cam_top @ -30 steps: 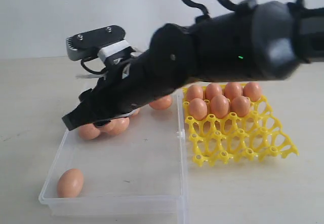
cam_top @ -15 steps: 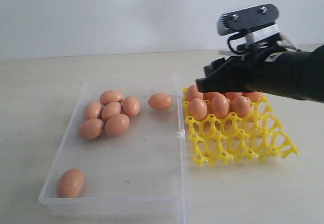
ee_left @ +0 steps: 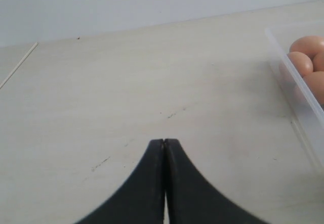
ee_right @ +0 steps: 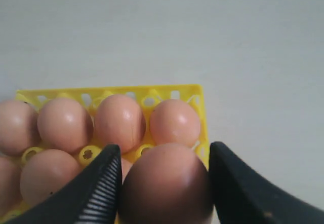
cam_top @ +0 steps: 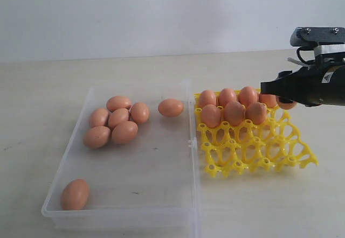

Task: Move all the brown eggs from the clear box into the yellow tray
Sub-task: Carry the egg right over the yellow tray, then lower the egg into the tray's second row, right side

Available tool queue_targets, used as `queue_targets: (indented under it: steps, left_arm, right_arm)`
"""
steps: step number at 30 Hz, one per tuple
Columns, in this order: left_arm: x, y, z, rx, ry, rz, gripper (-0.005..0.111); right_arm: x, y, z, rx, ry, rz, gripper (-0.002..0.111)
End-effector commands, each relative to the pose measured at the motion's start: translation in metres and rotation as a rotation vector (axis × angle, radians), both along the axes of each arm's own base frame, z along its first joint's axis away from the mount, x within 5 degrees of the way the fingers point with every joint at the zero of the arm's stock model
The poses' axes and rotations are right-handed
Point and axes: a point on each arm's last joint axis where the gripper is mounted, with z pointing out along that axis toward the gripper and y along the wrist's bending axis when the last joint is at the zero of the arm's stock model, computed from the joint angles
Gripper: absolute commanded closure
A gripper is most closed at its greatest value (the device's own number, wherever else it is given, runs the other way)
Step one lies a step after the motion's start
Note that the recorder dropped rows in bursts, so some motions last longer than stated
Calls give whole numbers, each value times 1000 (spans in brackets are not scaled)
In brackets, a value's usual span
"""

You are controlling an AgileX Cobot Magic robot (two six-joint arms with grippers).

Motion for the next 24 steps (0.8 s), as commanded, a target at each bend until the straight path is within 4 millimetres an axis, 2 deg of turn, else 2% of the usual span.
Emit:
queue_targets:
  steps: [1, 7, 17, 24]
  left_arm:
    - [0, 0, 2, -5, -16, 3, 107]
    - [0, 0, 2, -5, -16, 3, 107]
    - [0, 0, 2, -5, -16, 3, 107]
    - [0, 0, 2, -5, -16, 3, 107]
  right_arm:
    - [13, 1, -5, 4, -36, 3, 108]
    - [22, 0, -19, 13, -34, -9, 108]
    - [26, -7, -36, 21, -4, -34, 108]
    - [27, -6, -36, 53, -13, -42, 108]
